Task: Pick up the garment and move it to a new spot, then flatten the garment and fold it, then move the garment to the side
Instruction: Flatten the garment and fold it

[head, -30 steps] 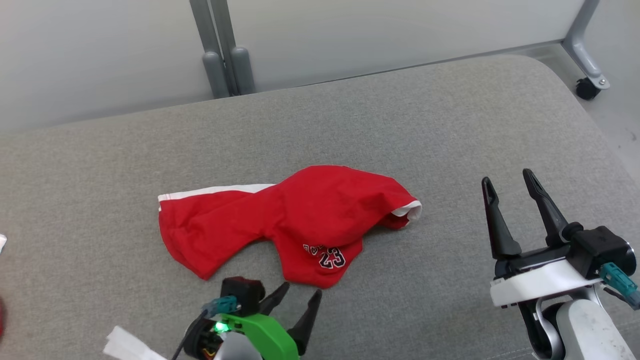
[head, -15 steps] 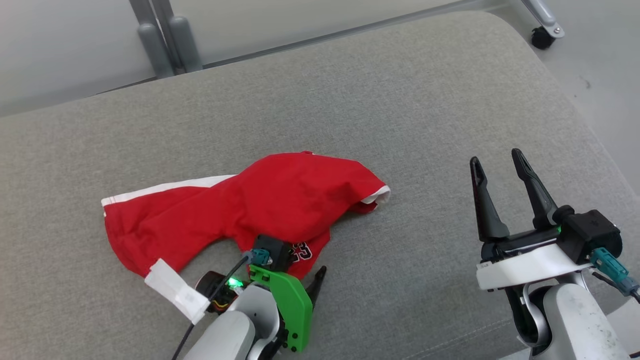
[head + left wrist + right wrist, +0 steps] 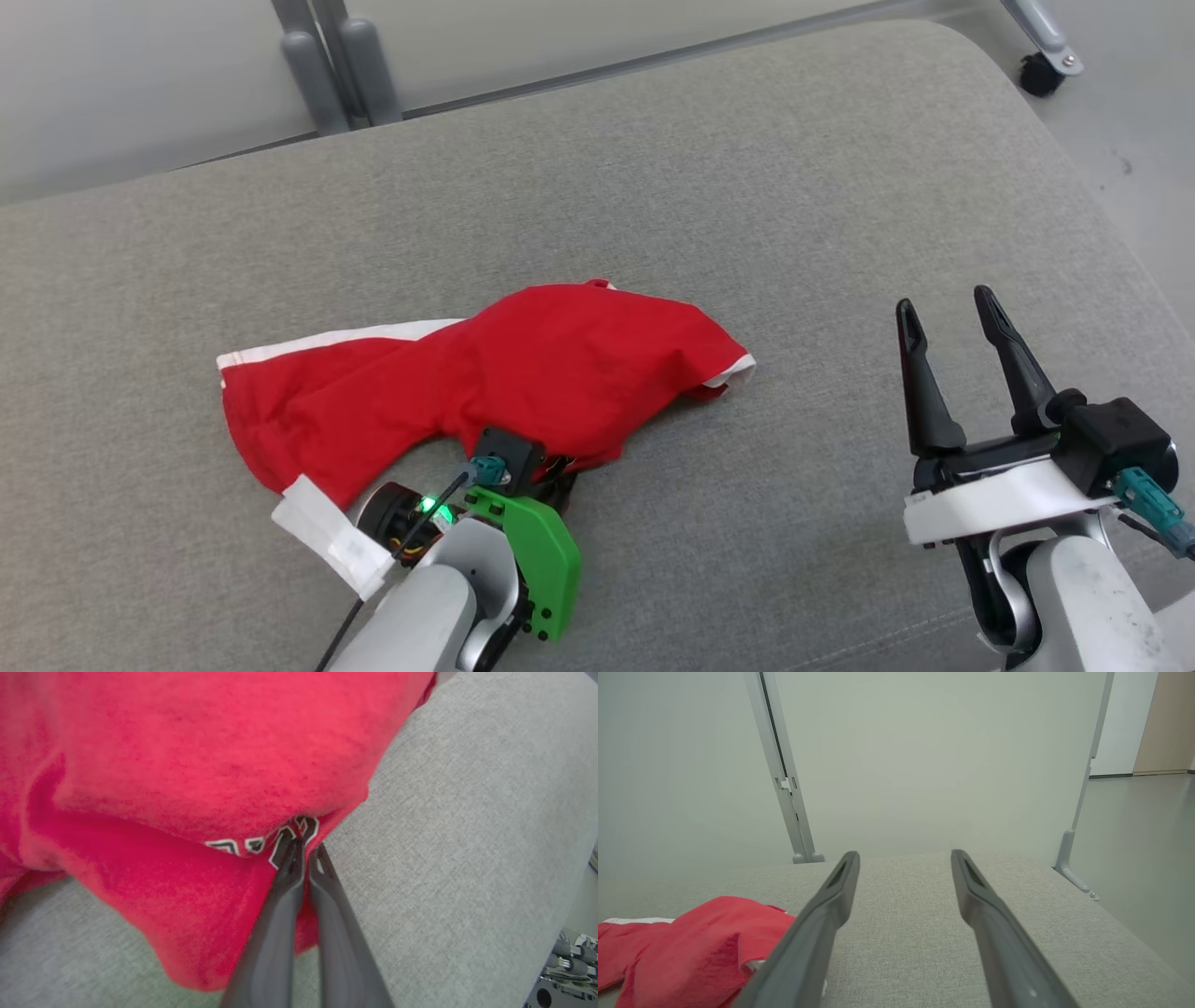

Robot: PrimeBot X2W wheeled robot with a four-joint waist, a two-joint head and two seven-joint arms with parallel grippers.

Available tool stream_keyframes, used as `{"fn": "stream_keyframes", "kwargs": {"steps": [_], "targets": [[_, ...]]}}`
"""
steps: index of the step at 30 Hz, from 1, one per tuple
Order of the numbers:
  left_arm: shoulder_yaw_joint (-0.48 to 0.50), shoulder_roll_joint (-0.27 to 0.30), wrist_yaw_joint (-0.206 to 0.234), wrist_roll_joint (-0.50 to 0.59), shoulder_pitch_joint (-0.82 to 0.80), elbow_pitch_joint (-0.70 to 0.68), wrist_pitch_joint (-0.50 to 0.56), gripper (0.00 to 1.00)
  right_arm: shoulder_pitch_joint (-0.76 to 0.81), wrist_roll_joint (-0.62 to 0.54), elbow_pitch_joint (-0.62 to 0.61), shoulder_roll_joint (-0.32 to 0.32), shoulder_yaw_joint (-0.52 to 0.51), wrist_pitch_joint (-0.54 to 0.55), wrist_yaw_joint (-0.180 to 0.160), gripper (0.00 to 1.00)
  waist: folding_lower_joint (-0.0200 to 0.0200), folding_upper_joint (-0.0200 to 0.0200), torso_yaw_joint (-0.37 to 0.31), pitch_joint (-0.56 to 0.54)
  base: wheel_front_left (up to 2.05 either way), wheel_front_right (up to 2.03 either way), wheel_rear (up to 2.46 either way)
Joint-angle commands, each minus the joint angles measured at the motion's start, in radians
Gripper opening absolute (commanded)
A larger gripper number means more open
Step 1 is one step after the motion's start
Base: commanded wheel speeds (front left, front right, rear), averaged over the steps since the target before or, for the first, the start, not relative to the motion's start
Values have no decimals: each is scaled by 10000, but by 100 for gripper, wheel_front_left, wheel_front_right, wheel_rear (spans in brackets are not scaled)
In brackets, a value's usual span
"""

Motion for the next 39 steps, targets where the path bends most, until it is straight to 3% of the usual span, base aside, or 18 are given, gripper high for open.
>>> {"fn": "stream_keyframes", "kwargs": {"steps": [1, 4, 11, 17, 22, 23, 24, 25, 30, 39], "targets": [[88, 183, -26, -144, 175, -232, -44, 0, 196, -9, 38, -53, 1, -30, 0, 100, 0, 0, 740, -511, 0, 0, 0], [123, 478, -94, -308, 442, -912, 110, 0, 328, -7, 69, -139, -31, -30, -1, 100, 0, 0, 1233, -731, 0, 0, 0], [291, 1946, -33, -397, 1350, -3161, 1028, 0, 529, 74, 153, -267, -45, -30, -1, 100, 0, 0, 2048, -999, 0, 0, 0], [540, 3287, 40, -582, 2102, -4141, 2051, 0, 556, 117, 270, -350, 48, -30, -1, 100, 0, 0, 2274, -1100, 0, 0, 0], [436, 4172, -159, -525, 2468, -4286, 2481, 0, 577, 182, 349, -451, 115, -30, -1, 100, 0, 0, 2263, -1127, 0, 0, 0], [412, 4304, -173, -476, 2545, -4243, 2518, 3, 589, 184, 368, -481, 126, -30, -1, 100, 0, 0, 2255, -1124, 0, 0, 0], [364, 4403, -188, -391, 2573, -4198, 2514, 25, 590, 190, 379, -497, 135, -30, -1, 100, 0, 0, 2246, -1116, 0, 0, 0], [344, 4441, -201, -413, 2619, -4147, 2454, 100, 585, 197, 397, -508, 143, -30, -1, 100, 0, 0, 2236, -1109, 0, 0, 0], [518, 4278, -55, -581, 2799, -4076, 1763, 100, 618, 215, 494, -528, 206, -30, -1, 100, 0, 0, 2199, -1165, 0, 0, 0], [1709, 3876, 1391, -918, 3720, -5010, -296, 100, 910, 302, 671, -412, 408, -30, 0, 100, 0, 0, 2108, -1591, 0, 0, 0]]}}
